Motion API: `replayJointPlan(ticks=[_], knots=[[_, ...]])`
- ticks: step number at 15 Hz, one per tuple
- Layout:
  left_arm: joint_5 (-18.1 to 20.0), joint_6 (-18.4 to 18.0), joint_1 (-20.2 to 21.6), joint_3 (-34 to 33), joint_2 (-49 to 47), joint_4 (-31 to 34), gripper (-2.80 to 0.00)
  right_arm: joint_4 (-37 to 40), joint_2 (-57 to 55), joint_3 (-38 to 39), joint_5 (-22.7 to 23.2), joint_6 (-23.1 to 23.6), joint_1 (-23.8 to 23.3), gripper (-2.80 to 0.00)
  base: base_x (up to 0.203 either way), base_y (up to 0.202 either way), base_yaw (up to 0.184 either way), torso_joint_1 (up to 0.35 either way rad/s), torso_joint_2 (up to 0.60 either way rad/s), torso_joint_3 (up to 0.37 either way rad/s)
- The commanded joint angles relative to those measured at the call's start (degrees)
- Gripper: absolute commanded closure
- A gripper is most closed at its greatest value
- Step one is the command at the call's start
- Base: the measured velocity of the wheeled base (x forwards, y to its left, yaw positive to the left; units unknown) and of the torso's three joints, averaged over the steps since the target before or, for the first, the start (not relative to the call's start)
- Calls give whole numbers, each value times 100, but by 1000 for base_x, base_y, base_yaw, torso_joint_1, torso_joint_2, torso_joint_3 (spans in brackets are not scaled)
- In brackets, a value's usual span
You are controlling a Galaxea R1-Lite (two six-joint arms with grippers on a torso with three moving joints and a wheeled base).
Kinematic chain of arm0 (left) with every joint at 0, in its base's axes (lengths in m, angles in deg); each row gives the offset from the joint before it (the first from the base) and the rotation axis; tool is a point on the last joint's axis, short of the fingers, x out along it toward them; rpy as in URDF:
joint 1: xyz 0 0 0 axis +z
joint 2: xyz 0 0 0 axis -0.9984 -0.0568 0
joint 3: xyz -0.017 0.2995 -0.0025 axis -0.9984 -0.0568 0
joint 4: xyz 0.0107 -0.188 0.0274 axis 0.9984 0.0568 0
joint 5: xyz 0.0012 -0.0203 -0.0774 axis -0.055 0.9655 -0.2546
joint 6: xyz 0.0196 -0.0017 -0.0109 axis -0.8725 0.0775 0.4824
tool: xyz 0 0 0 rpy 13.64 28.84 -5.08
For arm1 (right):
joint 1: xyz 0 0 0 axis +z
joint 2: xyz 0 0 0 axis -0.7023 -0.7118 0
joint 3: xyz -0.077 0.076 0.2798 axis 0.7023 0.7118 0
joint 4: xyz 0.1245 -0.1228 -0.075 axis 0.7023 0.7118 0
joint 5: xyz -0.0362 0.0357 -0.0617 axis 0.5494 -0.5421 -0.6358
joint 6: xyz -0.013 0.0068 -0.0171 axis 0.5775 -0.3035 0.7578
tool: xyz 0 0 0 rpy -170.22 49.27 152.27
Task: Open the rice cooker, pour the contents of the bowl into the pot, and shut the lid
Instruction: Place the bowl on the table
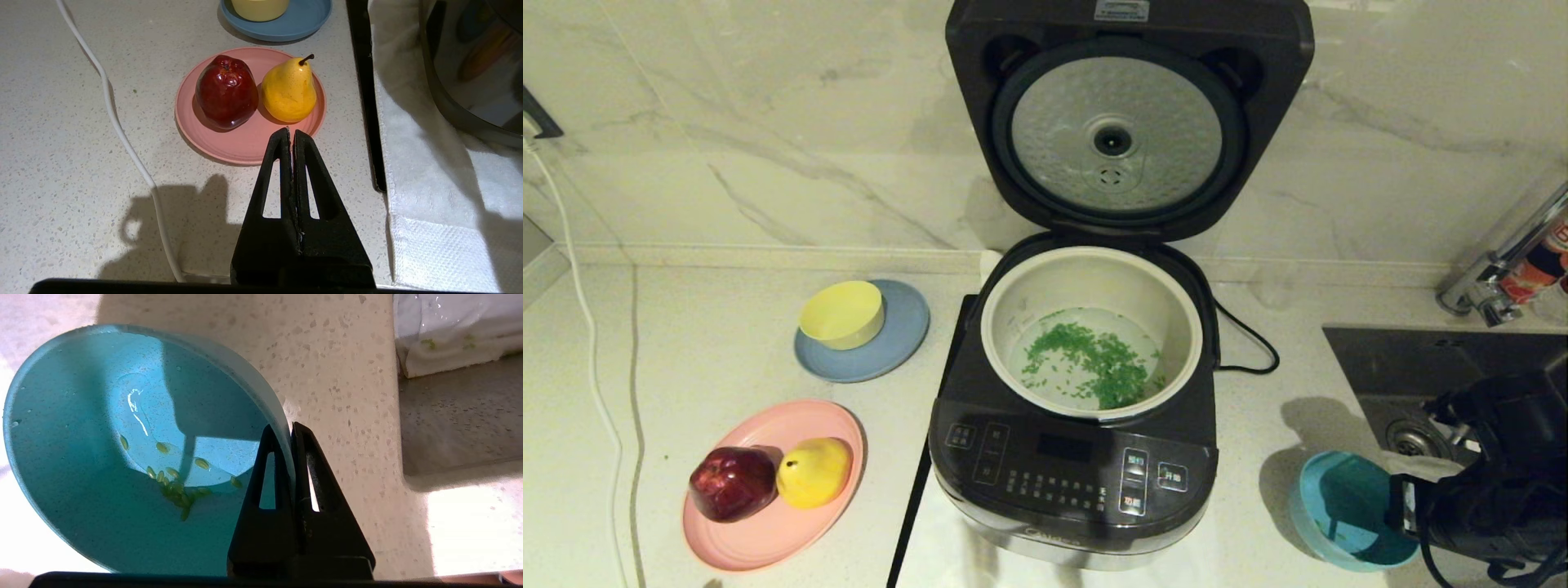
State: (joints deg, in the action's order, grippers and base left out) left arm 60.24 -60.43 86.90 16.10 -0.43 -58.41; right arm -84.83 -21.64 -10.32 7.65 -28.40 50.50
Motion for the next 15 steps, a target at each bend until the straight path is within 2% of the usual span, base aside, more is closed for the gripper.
replayJointPlan(ticks=[1, 9, 10, 15], knots=[[2, 0, 2, 0, 4, 0, 0, -352, -444, 27, -6, -23, -28, 0, 0, 0, 0, 0, 0, 0], [2, 0, 2, 0, 4, 0, 0, -660, -967, -252, -24, -52, -68, 0, 0, 0, 0, 0, 0, 0], [2, 0, 2, 0, 4, 0, 0, -661, -970, -271, -17, -55, -121, -280, 0, 0, 0, 0, 0, 0], [2, 0, 2, 0, 4, 0, 0, -761, -651, -276, -50, -87, -151, -280, 0, 0, 0, 0, 0, 0]])
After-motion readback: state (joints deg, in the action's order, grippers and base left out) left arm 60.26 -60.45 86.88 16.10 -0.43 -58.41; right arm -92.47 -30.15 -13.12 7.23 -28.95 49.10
